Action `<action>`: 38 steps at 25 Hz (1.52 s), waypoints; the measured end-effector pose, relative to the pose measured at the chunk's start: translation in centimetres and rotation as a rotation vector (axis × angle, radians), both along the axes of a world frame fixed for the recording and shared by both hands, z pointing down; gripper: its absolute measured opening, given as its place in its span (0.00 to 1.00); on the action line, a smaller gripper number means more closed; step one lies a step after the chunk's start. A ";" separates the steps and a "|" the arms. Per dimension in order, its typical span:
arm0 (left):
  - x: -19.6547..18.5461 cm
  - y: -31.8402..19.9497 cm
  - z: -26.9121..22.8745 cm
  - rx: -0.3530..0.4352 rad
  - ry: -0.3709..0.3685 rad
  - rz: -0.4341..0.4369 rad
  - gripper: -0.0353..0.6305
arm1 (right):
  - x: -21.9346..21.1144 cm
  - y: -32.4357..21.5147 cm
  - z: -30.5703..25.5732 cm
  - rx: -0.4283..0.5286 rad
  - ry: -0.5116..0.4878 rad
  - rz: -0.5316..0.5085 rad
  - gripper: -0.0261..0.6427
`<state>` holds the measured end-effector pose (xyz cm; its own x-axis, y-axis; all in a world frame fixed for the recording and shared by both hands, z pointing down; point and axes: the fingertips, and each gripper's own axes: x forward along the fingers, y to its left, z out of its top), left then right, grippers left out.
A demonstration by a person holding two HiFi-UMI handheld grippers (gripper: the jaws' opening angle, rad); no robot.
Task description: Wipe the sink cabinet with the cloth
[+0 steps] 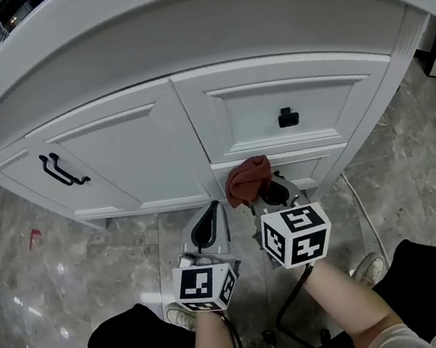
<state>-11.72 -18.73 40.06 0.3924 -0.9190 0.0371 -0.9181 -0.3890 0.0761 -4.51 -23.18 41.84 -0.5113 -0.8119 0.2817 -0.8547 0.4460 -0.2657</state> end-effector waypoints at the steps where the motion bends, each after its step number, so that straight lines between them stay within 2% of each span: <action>1: -0.7 0.1 0.2 -0.002 -0.002 -0.013 0.05 | -1.0 -0.1 0.4 -0.007 -0.004 -0.016 0.16; 8: -1.9 0.0 1.5 -0.017 0.017 -0.022 0.05 | -4.4 -1.2 2.5 -0.042 -0.034 -0.048 0.16; 13: -0.7 -0.3 1.4 -0.006 0.014 0.008 0.05 | -4.0 -1.4 2.7 -0.039 -0.049 -0.057 0.16; 17: 0.9 -0.5 1.4 -0.011 0.015 0.049 0.05 | -2.1 -1.5 3.1 -0.056 -0.048 -0.018 0.16; 22: 3.2 -0.5 1.8 -0.017 -0.046 0.104 0.05 | 1.4 -2.1 3.9 -0.090 -0.051 0.046 0.16; 30: 4.7 -0.9 1.5 -0.021 0.021 0.106 0.05 | 5.1 -2.0 4.0 -0.121 -0.083 0.101 0.16; 38: 8.7 -0.8 1.3 -0.023 -0.009 0.191 0.05 | 9.2 -1.6 3.0 -0.117 -0.119 0.155 0.16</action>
<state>-2.98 -19.48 41.31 0.5596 -0.8265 0.0612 -0.8282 -0.5548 0.0793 4.70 -24.76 44.89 -0.4182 -0.8486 0.3240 -0.8702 0.2720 -0.4109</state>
